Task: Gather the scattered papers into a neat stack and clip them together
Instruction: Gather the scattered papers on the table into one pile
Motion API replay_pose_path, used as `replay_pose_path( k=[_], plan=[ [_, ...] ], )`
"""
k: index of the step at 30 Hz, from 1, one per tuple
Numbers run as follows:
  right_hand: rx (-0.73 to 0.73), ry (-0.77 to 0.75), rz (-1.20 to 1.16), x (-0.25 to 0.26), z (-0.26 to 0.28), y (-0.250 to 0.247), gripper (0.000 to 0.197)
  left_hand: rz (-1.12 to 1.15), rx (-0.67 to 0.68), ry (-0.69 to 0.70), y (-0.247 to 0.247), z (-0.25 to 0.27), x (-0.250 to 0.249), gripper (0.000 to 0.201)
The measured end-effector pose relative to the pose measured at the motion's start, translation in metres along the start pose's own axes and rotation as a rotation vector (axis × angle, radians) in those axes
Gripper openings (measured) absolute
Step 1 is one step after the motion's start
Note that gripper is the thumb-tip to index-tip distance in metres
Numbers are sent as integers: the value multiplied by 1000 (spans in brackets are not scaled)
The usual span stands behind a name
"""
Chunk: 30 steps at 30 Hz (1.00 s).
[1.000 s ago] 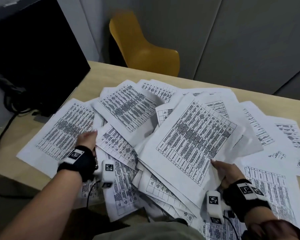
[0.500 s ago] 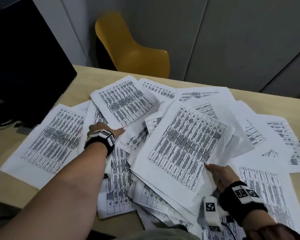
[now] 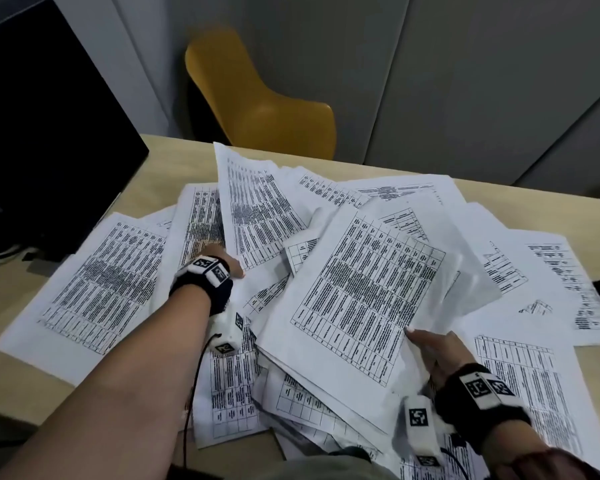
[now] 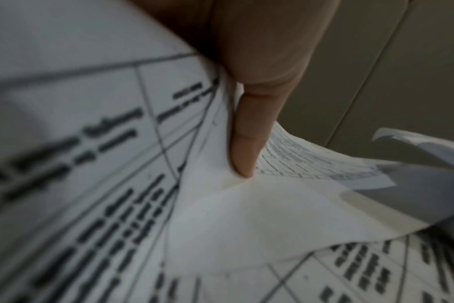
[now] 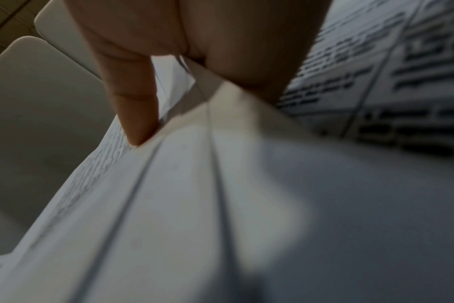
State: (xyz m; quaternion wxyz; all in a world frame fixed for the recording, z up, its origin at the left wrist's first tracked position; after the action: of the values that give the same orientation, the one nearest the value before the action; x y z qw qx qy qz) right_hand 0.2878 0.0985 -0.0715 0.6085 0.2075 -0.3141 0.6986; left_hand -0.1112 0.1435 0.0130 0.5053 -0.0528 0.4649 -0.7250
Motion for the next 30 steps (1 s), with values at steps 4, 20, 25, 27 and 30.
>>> replay_pose_path(
  k=[4,20,25,27,30],
  plan=[
    [-34,-9,-17,2,-2,-2,45,293,-4,35,3,16,14,56],
    [-109,-33,64,17,26,6,21,787,-385,250,-100,99,51,21],
    [-163,-97,216,25,33,10,34,779,-462,362,-143,127,32,30],
    [-167,-117,237,28,42,12,33,747,-465,426,-156,140,21,20],
    [-169,-119,235,28,43,13,53,736,-383,485,-164,158,3,12]
  ],
)
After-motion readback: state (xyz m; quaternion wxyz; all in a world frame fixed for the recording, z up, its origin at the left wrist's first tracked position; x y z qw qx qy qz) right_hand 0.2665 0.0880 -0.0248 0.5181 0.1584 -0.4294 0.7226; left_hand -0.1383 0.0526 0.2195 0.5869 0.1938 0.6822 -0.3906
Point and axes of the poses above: each hand's wrist, its own z-axis away from the middle knuckle, its own y-axis out of the palm, x = y × z, the point moved 5 cm from there along -z, towards the middle knuckle, and after that the axes turned 9 degrees about z, right-handed, at the moved point
